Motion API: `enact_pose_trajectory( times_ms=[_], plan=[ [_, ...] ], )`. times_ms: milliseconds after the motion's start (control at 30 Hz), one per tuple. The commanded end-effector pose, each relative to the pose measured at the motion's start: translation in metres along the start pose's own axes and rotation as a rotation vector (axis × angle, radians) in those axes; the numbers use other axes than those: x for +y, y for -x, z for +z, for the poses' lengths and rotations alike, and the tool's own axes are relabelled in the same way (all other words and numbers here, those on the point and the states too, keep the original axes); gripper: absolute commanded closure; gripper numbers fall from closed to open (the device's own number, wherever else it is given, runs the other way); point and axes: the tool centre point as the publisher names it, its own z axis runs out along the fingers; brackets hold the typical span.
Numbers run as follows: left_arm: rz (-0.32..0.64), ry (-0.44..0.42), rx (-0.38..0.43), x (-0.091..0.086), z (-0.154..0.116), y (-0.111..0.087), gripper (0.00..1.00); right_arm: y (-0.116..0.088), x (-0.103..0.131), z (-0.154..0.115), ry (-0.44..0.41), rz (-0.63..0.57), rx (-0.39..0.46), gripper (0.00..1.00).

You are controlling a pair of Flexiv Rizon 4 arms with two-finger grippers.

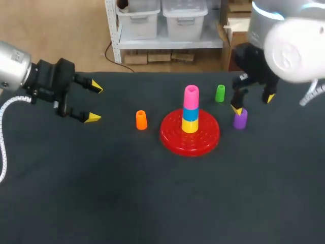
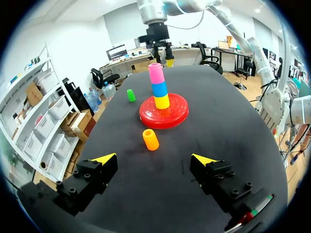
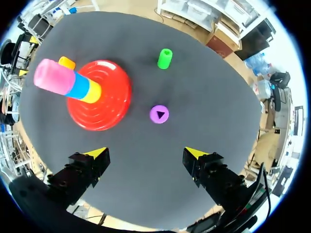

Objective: Pick up and stack the cylinders on the red base in this order: pink,purple,orange,green

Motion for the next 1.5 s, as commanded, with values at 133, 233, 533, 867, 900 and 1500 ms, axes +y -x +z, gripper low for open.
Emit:
enact_pose_trajectory(
  times_ms=[133, 233, 533, 867, 900, 1500],
  plan=[
    [0.002, 0.005, -0.002, -0.001, 0.0, -0.001, 0.0, 0.001, -0.028, 0.036, 0.048, -0.012, -0.089, 0.0],
    [0.002, 0.005, -0.002, -0.001, 0.0, -0.001, 0.0, 0.008, -0.032, 0.042, 0.054, -0.033, -0.07, 0.0],
    [0.002, 0.005, -0.002, -0.001, 0.0, -0.001, 0.0, 0.028, -0.022, 0.057, 0.04, -0.139, 0.028, 0.0],
    [0.002, 0.005, -0.002, -0.001, 0.0, -0.001, 0.0, 0.043, -0.022, 0.068, 0.031, -0.16, 0.046, 0.0],
    [0.002, 0.005, -0.002, -0.001, 0.0, -0.001, 0.0, 0.045, -0.022, 0.068, 0.029, -0.161, 0.044, 0.0],
    [0.002, 0.005, -0.002, -0.001, 0.0, -0.001, 0.0, 0.046, -0.022, 0.07, 0.006, -0.164, 0.048, 0.28]
  ],
)
